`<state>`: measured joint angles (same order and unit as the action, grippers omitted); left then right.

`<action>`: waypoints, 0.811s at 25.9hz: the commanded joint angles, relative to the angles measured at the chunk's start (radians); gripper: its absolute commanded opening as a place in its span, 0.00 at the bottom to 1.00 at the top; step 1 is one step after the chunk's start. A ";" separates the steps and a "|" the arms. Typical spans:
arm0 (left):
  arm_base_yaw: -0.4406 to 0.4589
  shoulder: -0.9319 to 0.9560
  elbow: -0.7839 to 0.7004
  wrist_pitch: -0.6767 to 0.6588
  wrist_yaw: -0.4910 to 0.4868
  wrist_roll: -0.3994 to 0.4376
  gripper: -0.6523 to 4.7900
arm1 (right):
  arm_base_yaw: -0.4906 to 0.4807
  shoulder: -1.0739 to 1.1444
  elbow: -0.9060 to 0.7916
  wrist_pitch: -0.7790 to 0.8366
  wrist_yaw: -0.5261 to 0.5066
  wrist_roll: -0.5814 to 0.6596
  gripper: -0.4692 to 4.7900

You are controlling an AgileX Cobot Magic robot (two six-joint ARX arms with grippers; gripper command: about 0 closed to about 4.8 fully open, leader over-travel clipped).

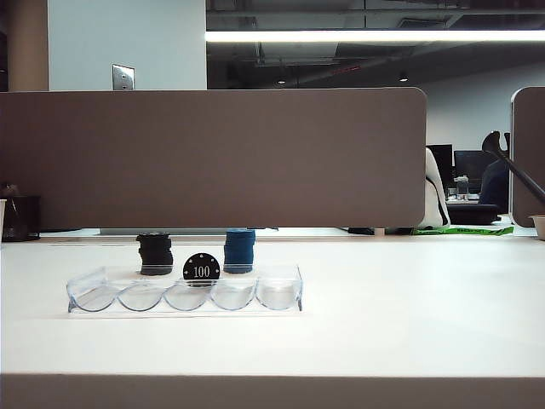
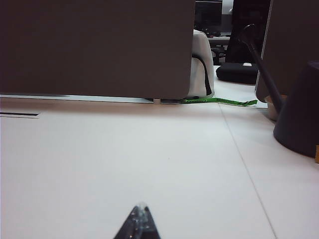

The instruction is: Pick up the chip in the box and place it on the pile of chips with the same color.

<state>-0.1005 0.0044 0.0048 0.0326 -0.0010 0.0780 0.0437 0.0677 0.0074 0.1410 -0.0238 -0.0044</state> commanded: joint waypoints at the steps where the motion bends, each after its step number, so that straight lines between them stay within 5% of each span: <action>1: -0.001 0.001 0.003 0.006 0.005 0.000 0.11 | 0.000 -0.001 -0.001 0.013 -0.001 0.004 0.08; 17: -0.001 0.001 0.032 0.019 0.005 -0.033 0.11 | 0.001 -0.001 0.023 0.004 0.000 0.003 0.08; 21: -0.001 0.002 0.110 -0.057 0.007 -0.026 0.11 | 0.001 0.008 0.153 -0.169 -0.001 -0.036 0.08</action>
<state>-0.1005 0.0051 0.0982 -0.0002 -0.0006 0.0517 0.0437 0.0700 0.1333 0.0246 -0.0235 -0.0204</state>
